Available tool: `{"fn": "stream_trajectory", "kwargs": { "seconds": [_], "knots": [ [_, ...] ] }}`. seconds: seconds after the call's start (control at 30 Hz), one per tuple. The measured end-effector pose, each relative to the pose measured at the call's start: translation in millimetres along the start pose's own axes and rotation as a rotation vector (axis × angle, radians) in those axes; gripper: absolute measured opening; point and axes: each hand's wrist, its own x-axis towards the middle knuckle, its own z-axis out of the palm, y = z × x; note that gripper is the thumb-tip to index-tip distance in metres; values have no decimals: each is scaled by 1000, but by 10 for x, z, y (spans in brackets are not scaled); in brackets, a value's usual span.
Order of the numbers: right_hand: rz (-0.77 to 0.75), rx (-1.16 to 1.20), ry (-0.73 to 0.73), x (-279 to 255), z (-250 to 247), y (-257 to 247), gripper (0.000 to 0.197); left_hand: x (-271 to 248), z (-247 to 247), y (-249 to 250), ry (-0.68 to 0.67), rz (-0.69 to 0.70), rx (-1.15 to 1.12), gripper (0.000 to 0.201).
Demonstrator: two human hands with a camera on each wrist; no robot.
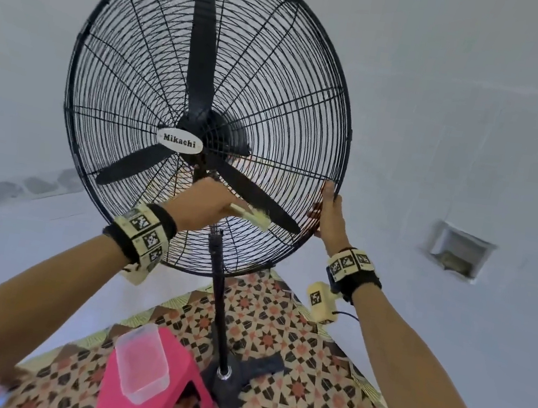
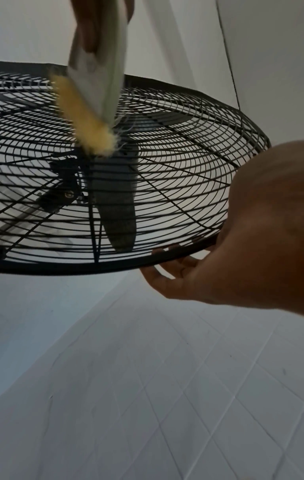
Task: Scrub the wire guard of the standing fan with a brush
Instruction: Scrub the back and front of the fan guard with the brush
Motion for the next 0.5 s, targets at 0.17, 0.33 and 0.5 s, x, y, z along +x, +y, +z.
{"fn": "stream_trajectory", "kwargs": {
  "seconds": [0.17,0.33,0.5],
  "knots": [
    [-50,-47,27,-175,13,-110,112,40,-171,59,239,43,-214,39],
    [-75,-85,-12,-361,-3,-305,95,302,-134,308,355,86,-174,42],
    [-67,-123,-34,-441,-74,-350,83,-8,135,256,-20,85,-45,53]
  ]
}}
